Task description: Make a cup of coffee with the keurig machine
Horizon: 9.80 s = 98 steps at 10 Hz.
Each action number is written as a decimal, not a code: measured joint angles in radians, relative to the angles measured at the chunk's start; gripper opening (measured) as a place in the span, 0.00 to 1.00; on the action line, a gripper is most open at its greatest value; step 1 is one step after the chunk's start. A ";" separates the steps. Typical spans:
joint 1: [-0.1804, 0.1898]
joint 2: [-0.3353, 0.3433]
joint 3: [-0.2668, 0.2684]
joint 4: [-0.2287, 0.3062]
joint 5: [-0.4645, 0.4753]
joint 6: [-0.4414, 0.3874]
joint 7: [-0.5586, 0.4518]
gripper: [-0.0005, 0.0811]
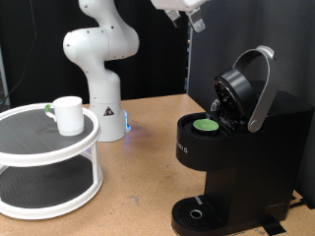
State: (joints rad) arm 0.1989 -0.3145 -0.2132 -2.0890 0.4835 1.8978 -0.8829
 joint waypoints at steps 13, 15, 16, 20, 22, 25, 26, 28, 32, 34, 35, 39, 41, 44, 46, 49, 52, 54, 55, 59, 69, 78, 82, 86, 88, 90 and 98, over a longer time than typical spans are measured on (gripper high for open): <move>0.053 0.056 0.112 -0.007 0.132 0.111 0.046 0.99; 0.058 0.072 0.134 -0.006 0.139 0.140 0.067 0.99; 0.061 0.080 0.145 -0.004 0.149 0.155 0.072 0.99; 0.074 0.101 0.193 0.004 0.158 0.213 0.100 0.99; 0.077 0.112 0.215 0.008 0.158 0.234 0.111 0.99; 0.080 0.121 0.235 0.008 0.159 0.235 0.115 0.65; 0.080 0.124 0.240 0.008 0.160 0.237 0.115 0.49; 0.080 0.131 0.250 0.008 0.161 0.243 0.115 0.24; 0.080 0.139 0.265 0.007 0.170 0.262 0.115 0.01; 0.080 0.150 0.267 0.006 0.170 0.267 0.115 0.01; 0.080 0.160 0.267 0.004 0.166 0.273 0.115 0.01; 0.080 0.179 0.266 0.002 0.170 0.283 0.108 0.01; 0.076 0.176 0.259 0.002 0.183 0.274 0.084 0.01; 0.069 0.158 0.238 0.001 0.185 0.249 0.059 0.01; 0.059 0.143 0.224 0.001 0.182 0.221 0.055 0.01; 0.045 0.133 0.211 0.001 0.165 0.194 0.055 0.01; 0.026 0.132 0.209 0.015 0.099 0.160 0.082 0.01; 0.013 0.130 0.208 0.020 0.056 0.148 0.104 0.01; 0.006 0.129 0.207 0.020 0.041 0.142 0.106 0.01; -0.025 0.125 0.187 0.012 -0.014 0.116 0.104 0.01; -0.091 0.157 0.130 -0.093 -0.087 0.158 -0.023 0.01; -0.099 0.174 0.125 -0.191 -0.100 0.262 -0.080 0.01; -0.099 0.156 0.114 -0.173 0.021 0.257 -0.148 0.01; -0.101 0.091 0.095 -0.121 0.023 0.169 -0.142 0.01; -0.104 0.086 0.094 -0.113 0.021 0.154 -0.140 0.01; -0.104 0.086 0.093 -0.121 -0.040 0.127 -0.157 0.01; -0.131 -0.006 0.034 -0.190 -0.062 0.052 -0.250 0.01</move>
State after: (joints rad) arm 0.0682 -0.3202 -0.1788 -2.2785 0.4213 1.9500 -1.1333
